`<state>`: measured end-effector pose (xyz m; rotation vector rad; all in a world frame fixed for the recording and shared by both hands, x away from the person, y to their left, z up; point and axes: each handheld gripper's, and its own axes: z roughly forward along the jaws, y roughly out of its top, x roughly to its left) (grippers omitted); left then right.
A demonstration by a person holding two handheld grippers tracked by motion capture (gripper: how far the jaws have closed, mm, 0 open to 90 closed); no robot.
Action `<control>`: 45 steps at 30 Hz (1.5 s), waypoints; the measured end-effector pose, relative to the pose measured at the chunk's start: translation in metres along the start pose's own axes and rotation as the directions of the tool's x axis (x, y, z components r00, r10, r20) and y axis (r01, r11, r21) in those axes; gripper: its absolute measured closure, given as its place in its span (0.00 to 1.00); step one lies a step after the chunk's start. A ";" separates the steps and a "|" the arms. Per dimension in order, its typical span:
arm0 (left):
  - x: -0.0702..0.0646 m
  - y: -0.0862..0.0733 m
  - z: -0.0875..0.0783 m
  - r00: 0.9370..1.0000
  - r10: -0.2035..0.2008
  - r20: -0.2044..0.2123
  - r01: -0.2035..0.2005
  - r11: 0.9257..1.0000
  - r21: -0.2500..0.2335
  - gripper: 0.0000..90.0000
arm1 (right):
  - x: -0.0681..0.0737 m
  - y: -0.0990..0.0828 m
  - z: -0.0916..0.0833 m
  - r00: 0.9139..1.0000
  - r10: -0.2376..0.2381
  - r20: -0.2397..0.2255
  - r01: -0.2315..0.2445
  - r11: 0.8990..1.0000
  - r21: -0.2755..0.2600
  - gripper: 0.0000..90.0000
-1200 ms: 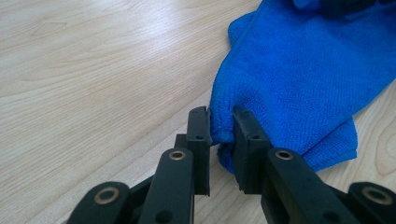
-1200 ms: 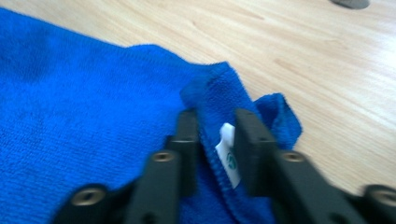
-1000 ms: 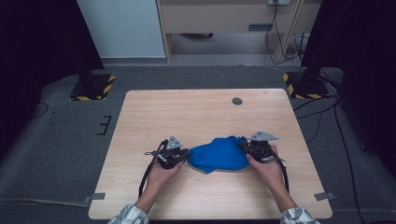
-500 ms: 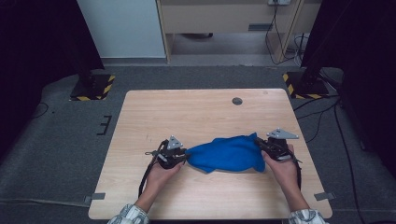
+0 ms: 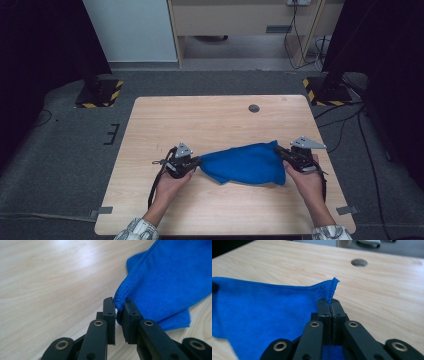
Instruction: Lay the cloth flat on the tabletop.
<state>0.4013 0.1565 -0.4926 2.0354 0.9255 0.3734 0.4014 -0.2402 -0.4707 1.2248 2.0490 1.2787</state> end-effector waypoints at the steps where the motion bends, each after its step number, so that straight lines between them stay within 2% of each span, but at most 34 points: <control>1: 0.000 0.002 -0.002 1.000 -0.002 0.004 0.002 1.000 -0.008 0.90 | 0.003 0.003 -0.003 1.000 -0.020 -0.007 0.020 1.000 -0.007 0.99; 2: 0.001 0.010 -0.009 1.000 0.000 0.012 0.001 1.000 -0.027 0.90 | 0.006 0.007 -0.007 0.999 -0.035 -0.014 0.035 0.999 -0.015 0.99; 3: 0.001 0.010 -0.009 1.000 0.000 0.012 0.001 1.000 -0.027 0.91 | 0.006 0.007 -0.007 0.999 -0.035 -0.014 0.035 0.999 -0.015 0.99; 4: 0.001 0.017 -0.015 1.000 0.002 0.017 -0.001 0.999 -0.052 0.91 | 0.007 0.012 -0.012 0.999 -0.042 -0.016 0.042 0.999 -0.025 0.99; 6: 0.002 0.025 -0.020 1.000 0.003 0.008 -0.002 0.997 -0.073 0.91 | 0.008 0.017 -0.017 0.999 -0.043 -0.018 0.042 0.998 -0.038 0.99; 11: 0.005 0.037 -0.020 1.000 0.012 -0.008 -0.013 0.998 -0.067 0.92 | 0.007 0.025 -0.019 0.999 -0.038 -0.012 0.038 0.998 -0.054 0.99; 17: 0.006 0.051 -0.020 1.000 0.005 -0.015 -0.006 0.997 -0.076 0.92 | 0.006 0.031 -0.015 0.999 -0.038 -0.007 0.038 0.997 -0.062 0.98; 24: 0.006 0.055 -0.021 1.000 -0.008 -0.015 0.007 0.996 -0.084 0.93 | 0.004 0.034 -0.011 1.000 -0.023 -0.001 0.022 0.999 -0.045 0.98; 30: 0.008 0.056 -0.027 0.999 0.002 -0.037 -0.005 0.995 -0.096 0.93 | 0.007 0.038 -0.018 0.999 -0.037 -0.005 0.036 0.998 -0.057 0.98; 33: 0.010 0.055 -0.028 0.999 -0.009 -0.038 0.006 0.995 -0.096 0.94 | 0.007 0.042 -0.021 0.999 -0.037 -0.007 0.037 0.997 -0.067 0.98; 37: 0.008 0.059 -0.035 0.999 -0.001 -0.036 -0.003 0.993 -0.115 0.94 | 0.010 0.045 -0.025 0.999 -0.044 -0.013 0.043 0.996 -0.076 0.98; 38: 0.007 0.061 -0.037 0.999 0.020 -0.049 -0.026 0.994 -0.109 0.94 | 0.012 0.047 -0.027 0.999 -0.049 -0.015 0.048 0.996 -0.077 0.98; 45: 0.006 0.064 -0.043 0.999 0.022 -0.049 -0.027 0.992 -0.120 0.94 | 0.017 0.051 -0.031 0.998 -0.063 -0.015 0.062 0.995 -0.077 0.98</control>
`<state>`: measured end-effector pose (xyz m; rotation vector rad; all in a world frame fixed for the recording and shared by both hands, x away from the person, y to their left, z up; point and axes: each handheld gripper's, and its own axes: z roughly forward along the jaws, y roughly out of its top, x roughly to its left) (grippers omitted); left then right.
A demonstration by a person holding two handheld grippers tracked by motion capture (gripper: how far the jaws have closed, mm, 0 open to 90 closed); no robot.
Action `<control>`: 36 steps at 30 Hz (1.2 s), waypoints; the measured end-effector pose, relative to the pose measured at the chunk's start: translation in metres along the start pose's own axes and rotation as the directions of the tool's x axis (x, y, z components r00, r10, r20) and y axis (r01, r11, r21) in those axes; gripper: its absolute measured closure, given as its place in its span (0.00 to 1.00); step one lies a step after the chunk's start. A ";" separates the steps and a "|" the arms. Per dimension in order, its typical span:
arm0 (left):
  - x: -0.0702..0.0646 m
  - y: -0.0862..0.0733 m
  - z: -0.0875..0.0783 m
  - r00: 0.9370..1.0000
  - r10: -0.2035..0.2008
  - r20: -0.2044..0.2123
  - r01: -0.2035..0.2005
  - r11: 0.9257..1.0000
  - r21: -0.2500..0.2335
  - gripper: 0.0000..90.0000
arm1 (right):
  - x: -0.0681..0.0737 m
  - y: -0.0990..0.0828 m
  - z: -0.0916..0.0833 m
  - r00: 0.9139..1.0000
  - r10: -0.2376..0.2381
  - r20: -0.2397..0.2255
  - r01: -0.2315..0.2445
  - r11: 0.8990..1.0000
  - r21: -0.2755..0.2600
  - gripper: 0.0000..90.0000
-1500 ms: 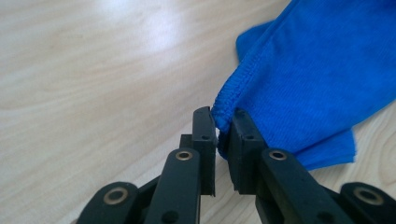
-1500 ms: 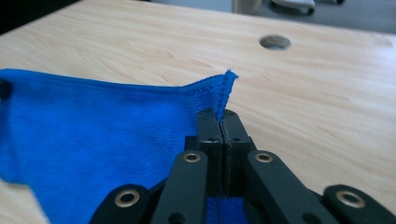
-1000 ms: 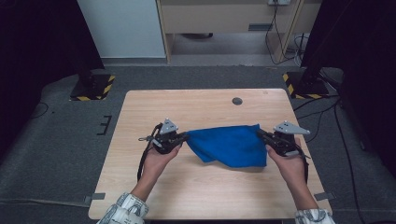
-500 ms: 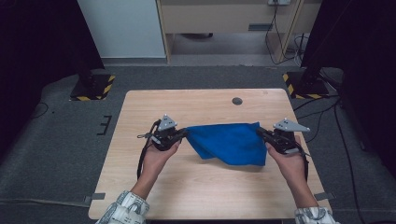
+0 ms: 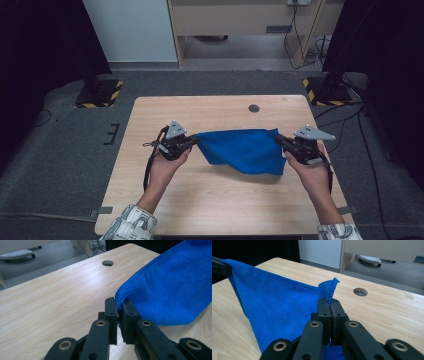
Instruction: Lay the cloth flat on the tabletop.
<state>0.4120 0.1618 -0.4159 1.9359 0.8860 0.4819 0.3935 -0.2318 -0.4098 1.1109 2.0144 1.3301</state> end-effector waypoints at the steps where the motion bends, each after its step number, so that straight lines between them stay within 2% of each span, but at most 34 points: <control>1: 0.000 0.001 -0.003 1.000 -0.002 0.007 0.003 1.000 -0.011 0.94 | 0.001 0.000 0.000 1.000 -0.004 -0.001 0.004 1.000 -0.001 0.98; 13: 0.000 0.004 -0.023 1.000 -0.006 0.005 0.006 1.000 -0.028 0.94 | 0.009 0.007 -0.013 1.000 -0.018 -0.013 0.018 0.999 -0.038 0.98; 27: -0.005 0.005 -0.037 1.000 0.004 0.015 -0.003 0.999 -0.038 0.94 | 0.013 0.009 -0.024 1.000 -0.023 -0.019 0.022 0.998 -0.054 0.98; 31: -0.007 0.007 -0.044 1.000 0.001 0.017 0.000 0.999 -0.048 0.94 | 0.015 0.013 -0.033 0.999 -0.024 -0.022 0.022 0.997 -0.074 0.98; 36: -0.012 0.014 -0.060 1.000 0.009 0.022 -0.007 0.997 -0.076 0.94 | 0.021 0.023 -0.049 0.999 -0.048 -0.026 0.045 0.993 -0.106 0.98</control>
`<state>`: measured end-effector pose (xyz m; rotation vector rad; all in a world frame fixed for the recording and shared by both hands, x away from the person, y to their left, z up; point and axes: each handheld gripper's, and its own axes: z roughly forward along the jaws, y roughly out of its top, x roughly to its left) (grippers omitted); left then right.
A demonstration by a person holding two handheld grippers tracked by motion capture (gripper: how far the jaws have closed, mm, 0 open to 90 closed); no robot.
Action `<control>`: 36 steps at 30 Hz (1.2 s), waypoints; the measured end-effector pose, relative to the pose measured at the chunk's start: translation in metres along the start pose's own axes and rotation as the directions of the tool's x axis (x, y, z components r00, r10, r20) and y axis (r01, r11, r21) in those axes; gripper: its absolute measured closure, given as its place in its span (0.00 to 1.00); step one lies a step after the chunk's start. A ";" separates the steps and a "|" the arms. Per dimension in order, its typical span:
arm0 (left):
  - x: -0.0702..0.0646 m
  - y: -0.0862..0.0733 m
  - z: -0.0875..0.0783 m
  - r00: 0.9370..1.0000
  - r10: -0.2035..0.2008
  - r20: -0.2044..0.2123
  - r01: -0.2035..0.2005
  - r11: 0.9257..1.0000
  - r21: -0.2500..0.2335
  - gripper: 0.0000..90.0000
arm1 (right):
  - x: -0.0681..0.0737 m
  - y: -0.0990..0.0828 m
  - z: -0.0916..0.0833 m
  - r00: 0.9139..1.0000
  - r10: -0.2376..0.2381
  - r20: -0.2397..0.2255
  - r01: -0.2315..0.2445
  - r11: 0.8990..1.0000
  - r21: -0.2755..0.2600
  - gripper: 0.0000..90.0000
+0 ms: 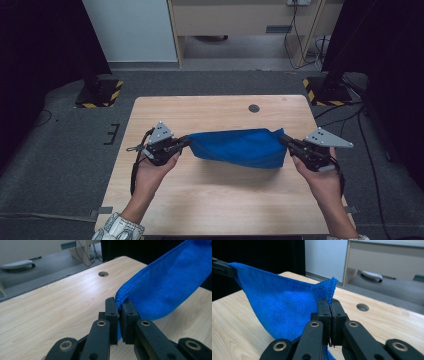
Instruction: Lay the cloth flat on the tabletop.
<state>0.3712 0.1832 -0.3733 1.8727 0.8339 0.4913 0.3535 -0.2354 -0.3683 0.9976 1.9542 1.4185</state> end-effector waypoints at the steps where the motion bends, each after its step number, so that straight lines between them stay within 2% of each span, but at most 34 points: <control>1: -0.002 0.003 -0.004 1.000 0.004 0.000 -0.004 1.000 -0.004 0.94 | 0.002 0.003 -0.003 1.000 -0.003 0.000 0.003 1.000 -0.008 0.98; 5: -0.009 0.017 -0.017 1.000 0.028 0.003 -0.028 0.999 -0.029 0.94 | 0.005 0.016 -0.013 1.000 -0.018 0.004 0.018 0.999 -0.026 0.98; 8: -0.004 0.026 -0.014 1.000 0.024 -0.003 -0.024 0.999 -0.028 0.94 | 0.002 0.024 -0.014 1.000 -0.022 0.015 0.023 0.999 -0.031 0.98; 10: 0.004 0.027 -0.005 1.000 -0.003 -0.001 0.003 1.000 -0.026 0.94 | -0.003 0.025 -0.007 0.999 -0.020 0.025 0.020 1.000 -0.018 0.98; 13: 0.014 0.026 0.013 1.000 -0.022 -0.016 0.022 1.000 -0.005 0.94 | -0.011 0.020 0.008 1.000 -0.016 0.025 0.015 1.000 0.018 0.98; 18: 0.025 0.021 0.044 0.999 -0.032 -0.042 0.034 0.999 0.041 0.94 | -0.031 0.004 0.040 0.999 0.012 0.037 -0.014 0.998 0.060 0.98; 23: 0.034 0.018 0.072 0.996 -0.048 -0.069 0.053 0.996 0.065 0.94 | -0.046 -0.010 0.067 0.998 0.039 0.055 -0.044 0.995 0.084 0.98; 28: 0.045 0.012 0.100 0.991 -0.094 -0.098 0.102 0.992 0.075 0.94 | -0.060 -0.017 0.088 0.996 0.057 0.074 -0.064 0.993 0.095 0.98; 31: 0.050 0.007 0.114 0.988 -0.102 -0.116 0.114 0.988 0.104 0.94 | -0.067 -0.022 0.099 0.994 0.070 0.086 -0.080 0.990 0.112 0.98; 36: 0.058 0.000 0.125 0.982 -0.118 -0.145 0.136 0.983 0.125 0.94 | -0.072 -0.030 0.117 0.992 0.069 0.107 -0.083 0.988 0.133 0.97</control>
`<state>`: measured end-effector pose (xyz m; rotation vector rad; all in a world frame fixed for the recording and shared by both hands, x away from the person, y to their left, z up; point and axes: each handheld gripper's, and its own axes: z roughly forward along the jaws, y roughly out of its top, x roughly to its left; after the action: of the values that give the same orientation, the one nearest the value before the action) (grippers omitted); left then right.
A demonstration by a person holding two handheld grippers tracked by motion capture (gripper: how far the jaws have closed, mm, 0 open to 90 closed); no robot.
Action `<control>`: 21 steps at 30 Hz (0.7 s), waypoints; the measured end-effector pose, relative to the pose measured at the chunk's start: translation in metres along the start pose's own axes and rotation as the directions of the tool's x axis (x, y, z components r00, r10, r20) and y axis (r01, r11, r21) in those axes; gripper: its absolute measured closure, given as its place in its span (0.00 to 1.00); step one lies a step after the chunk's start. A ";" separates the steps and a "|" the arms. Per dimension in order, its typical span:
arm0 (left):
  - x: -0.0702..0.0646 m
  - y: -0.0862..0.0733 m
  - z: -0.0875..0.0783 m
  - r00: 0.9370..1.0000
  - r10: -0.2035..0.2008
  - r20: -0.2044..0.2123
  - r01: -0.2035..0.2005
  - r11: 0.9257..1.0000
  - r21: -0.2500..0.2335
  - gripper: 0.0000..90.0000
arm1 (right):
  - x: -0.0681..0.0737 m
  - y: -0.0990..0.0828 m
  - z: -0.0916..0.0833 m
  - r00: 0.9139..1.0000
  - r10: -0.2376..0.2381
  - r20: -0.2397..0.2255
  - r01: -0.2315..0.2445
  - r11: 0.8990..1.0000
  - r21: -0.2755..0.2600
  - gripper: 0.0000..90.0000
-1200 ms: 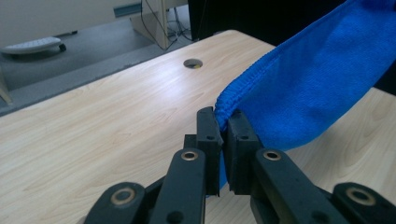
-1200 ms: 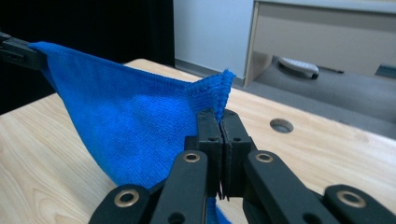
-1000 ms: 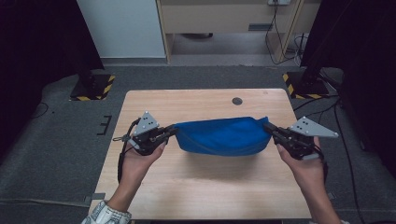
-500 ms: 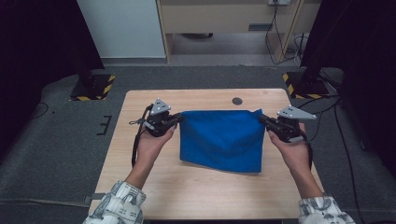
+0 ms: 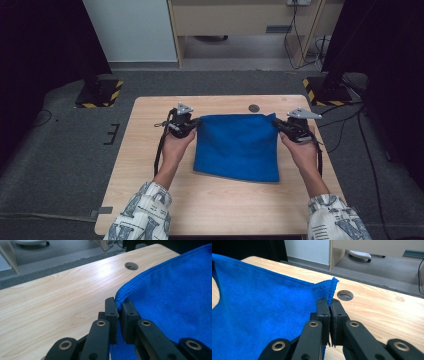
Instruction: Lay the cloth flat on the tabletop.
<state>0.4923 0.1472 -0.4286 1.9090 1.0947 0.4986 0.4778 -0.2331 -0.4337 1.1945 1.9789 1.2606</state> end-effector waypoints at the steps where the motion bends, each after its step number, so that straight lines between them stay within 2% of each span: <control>1: 0.002 -0.001 0.002 1.000 -0.003 -0.007 0.003 1.000 0.003 0.94 | 0.000 -0.001 0.004 1.000 0.002 -0.001 -0.002 1.000 0.002 0.97; 4: 0.008 -0.002 0.005 1.000 -0.016 -0.022 0.017 1.000 0.015 0.94 | -0.001 -0.003 0.016 1.000 0.019 -0.003 -0.019 1.000 0.015 0.97; 7: 0.015 -0.006 0.012 0.999 -0.039 -0.019 0.040 0.998 0.045 0.94 | 0.001 -0.005 0.029 1.000 0.025 -0.004 -0.024 0.999 0.031 0.97; 10: 0.019 -0.009 0.017 0.998 -0.055 -0.020 0.056 0.997 0.061 0.94 | 0.005 -0.009 0.042 1.000 0.006 0.005 -0.006 0.997 0.072 0.97; 15: 0.020 -0.013 0.024 0.999 -0.035 -0.038 0.038 0.995 0.093 0.93 | 0.008 -0.015 0.056 0.999 0.031 0.015 -0.033 0.995 0.094 0.97; 17: 0.020 -0.014 0.027 0.998 -0.037 -0.042 0.041 0.994 0.102 0.92 | 0.008 -0.017 0.062 0.999 0.028 0.025 -0.030 0.994 0.108 0.97; 21: 0.018 -0.014 0.029 0.998 -0.028 -0.048 0.033 0.995 0.094 0.88 | 0.006 -0.019 0.067 0.998 0.036 0.049 -0.041 0.992 0.117 0.94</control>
<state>0.5147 0.1521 -0.4579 1.9684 1.1950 0.4836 0.5194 -0.2010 -0.4804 1.3124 2.0288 1.1371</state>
